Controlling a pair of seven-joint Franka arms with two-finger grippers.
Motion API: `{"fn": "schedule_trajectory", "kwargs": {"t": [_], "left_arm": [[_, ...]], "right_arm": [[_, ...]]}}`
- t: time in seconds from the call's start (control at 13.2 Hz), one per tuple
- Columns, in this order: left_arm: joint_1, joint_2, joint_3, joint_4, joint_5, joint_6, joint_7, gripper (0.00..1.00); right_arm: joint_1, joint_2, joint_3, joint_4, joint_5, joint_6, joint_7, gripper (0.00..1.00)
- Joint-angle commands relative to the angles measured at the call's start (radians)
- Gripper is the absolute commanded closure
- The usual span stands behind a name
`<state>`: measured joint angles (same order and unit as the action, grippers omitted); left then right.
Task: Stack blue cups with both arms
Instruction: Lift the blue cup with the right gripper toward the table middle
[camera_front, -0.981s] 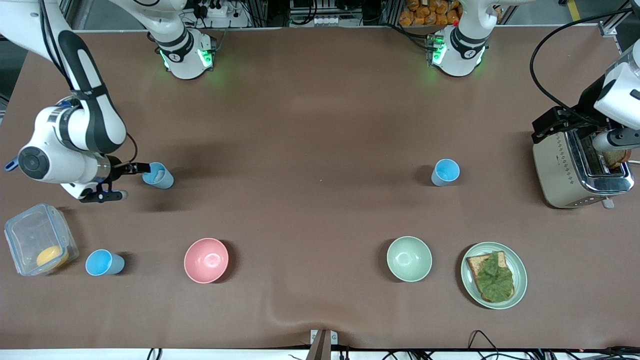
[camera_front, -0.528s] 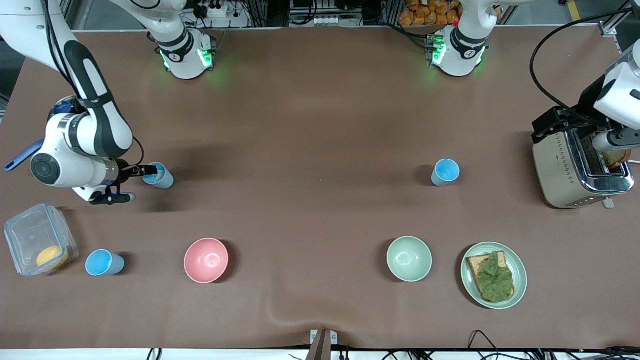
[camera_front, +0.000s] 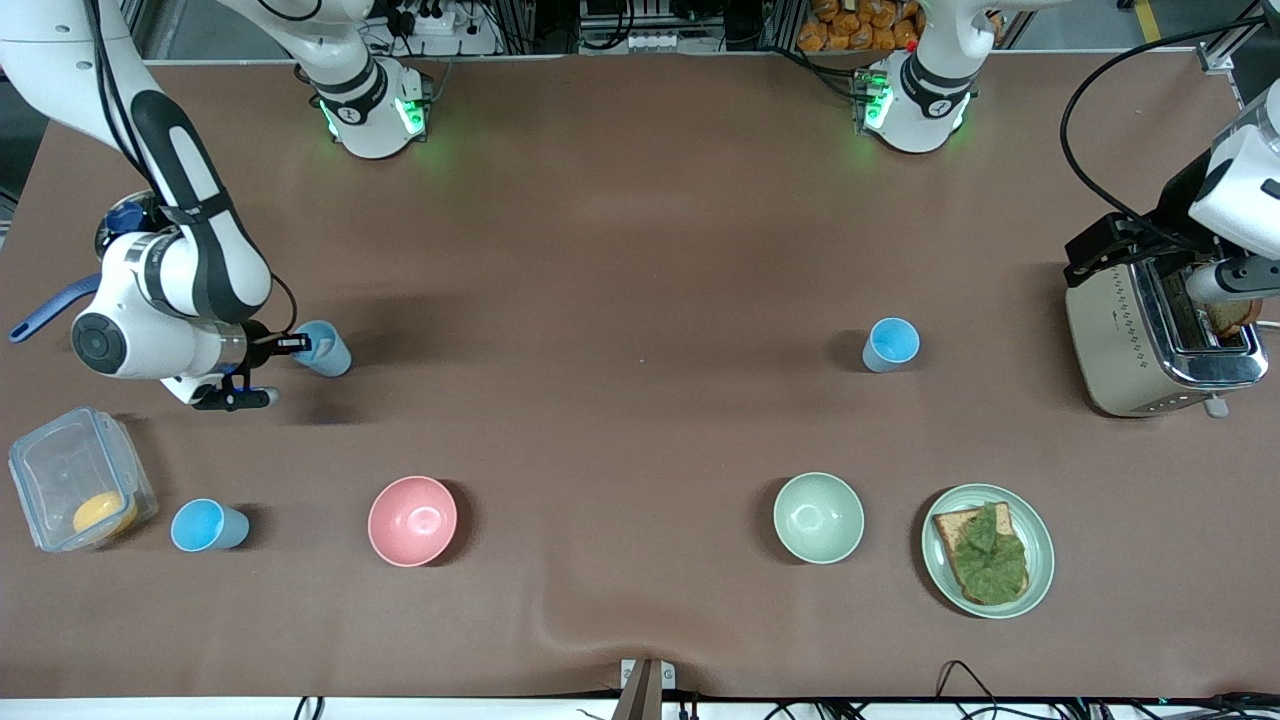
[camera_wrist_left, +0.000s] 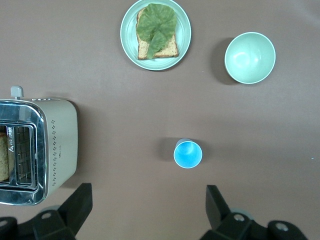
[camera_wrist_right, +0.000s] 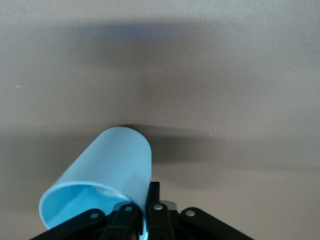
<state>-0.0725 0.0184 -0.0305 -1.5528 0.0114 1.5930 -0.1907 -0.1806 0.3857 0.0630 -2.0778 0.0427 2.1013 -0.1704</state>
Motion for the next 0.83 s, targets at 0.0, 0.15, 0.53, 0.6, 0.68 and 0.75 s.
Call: {"fn": "schedule_trajectory", "kwargs": {"t": [0.0, 0.15, 0.53, 0.6, 0.68, 0.75], "left_arm": [[0.005, -0.002, -0.006, 0.008, -0.004, -0.007, -0.019, 0.00], [0.004, -0.002, -0.006, 0.008, -0.004, -0.007, -0.018, 0.00], [0.008, -0.002, -0.006, 0.007, -0.004, -0.007, -0.018, 0.00], [0.008, -0.002, -0.006, 0.007, -0.004, -0.007, -0.018, 0.00], [0.010, -0.002, -0.006, 0.007, -0.004, -0.008, -0.018, 0.00], [0.010, -0.002, -0.005, 0.007, -0.004, -0.010, -0.018, 0.00]], "right_arm": [[0.038, 0.004, 0.000, 0.056, 0.019, -0.059, 0.003, 1.00], [0.096, 0.002, 0.003, 0.103, 0.020, -0.111, 0.082, 1.00], [0.384, 0.033, 0.003, 0.280, 0.184, -0.192, 0.443, 1.00], [0.439, 0.062, 0.003, 0.336, 0.192, -0.193, 0.525, 1.00], [0.504, 0.096, 0.003, 0.387, 0.192, -0.195, 0.633, 1.00], [0.566, 0.126, 0.003, 0.428, 0.193, -0.190, 0.722, 1.00]]}}
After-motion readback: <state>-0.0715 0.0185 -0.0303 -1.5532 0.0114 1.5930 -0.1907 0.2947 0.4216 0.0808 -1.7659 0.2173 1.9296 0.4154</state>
